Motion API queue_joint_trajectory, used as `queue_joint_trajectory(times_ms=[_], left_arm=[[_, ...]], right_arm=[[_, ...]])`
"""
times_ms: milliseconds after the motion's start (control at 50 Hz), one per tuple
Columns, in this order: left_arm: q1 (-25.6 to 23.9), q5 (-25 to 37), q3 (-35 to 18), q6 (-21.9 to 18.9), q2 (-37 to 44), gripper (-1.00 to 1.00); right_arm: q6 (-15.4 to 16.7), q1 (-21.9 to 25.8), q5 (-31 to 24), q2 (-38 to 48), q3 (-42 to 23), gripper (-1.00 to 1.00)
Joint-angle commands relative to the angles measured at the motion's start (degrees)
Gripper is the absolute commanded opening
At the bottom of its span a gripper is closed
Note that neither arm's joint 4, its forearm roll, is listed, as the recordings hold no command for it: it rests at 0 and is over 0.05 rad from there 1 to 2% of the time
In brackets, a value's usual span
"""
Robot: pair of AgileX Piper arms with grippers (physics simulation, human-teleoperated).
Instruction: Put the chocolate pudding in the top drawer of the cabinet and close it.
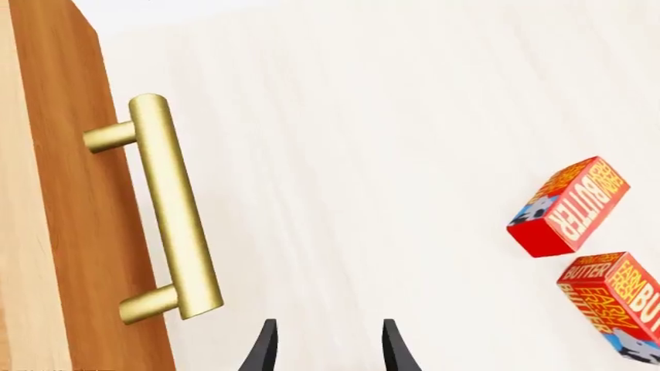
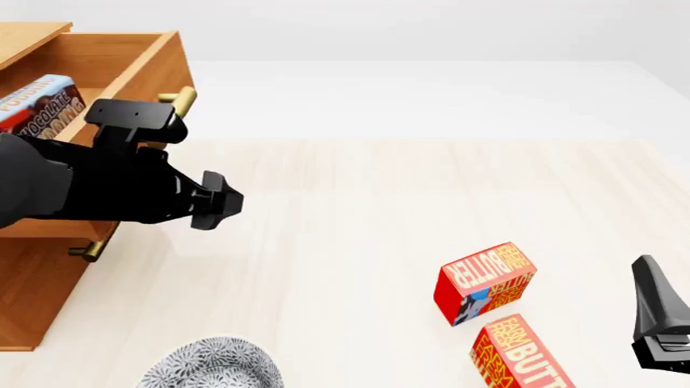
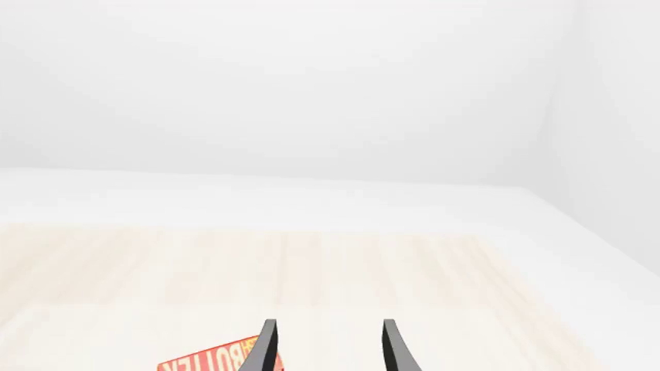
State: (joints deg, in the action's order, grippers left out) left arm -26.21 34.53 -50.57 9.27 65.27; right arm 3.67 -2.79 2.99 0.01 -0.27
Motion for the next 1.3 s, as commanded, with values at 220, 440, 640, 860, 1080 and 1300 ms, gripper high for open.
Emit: queue_joint_trajectory(times_ms=[220, 440, 640, 860, 1080, 1300], left_arm=[[2.53, -6.68, 3.59, 2.94, 1.65, 1.00], [7.05, -7.97, 4.76, 1.26, 1.39, 1.00], [11.10, -6.71, 5.42, -0.36, -1.93, 1.00], [13.39, -8.12, 6.29, 0.04, -1.57, 1.00], [17.42, -11.17, 8.26, -0.28, 0.12, 1.00], [20.27, -10.77, 8.72, -0.17, -0.63, 1.00]], right_arm=[[-0.74, 0.50, -0.58, 0.00, 0.05, 1.00], [-0.74, 0.50, -0.58, 0.00, 0.05, 1.00], [-0.74, 0.50, -0.58, 0.00, 0.05, 1.00], [-0.74, 0.50, -0.58, 0.00, 0.05, 1.00], [-0.74, 0.50, -0.58, 0.00, 0.05, 1.00], [-0.74, 0.50, -0.58, 0.00, 0.05, 1.00]])
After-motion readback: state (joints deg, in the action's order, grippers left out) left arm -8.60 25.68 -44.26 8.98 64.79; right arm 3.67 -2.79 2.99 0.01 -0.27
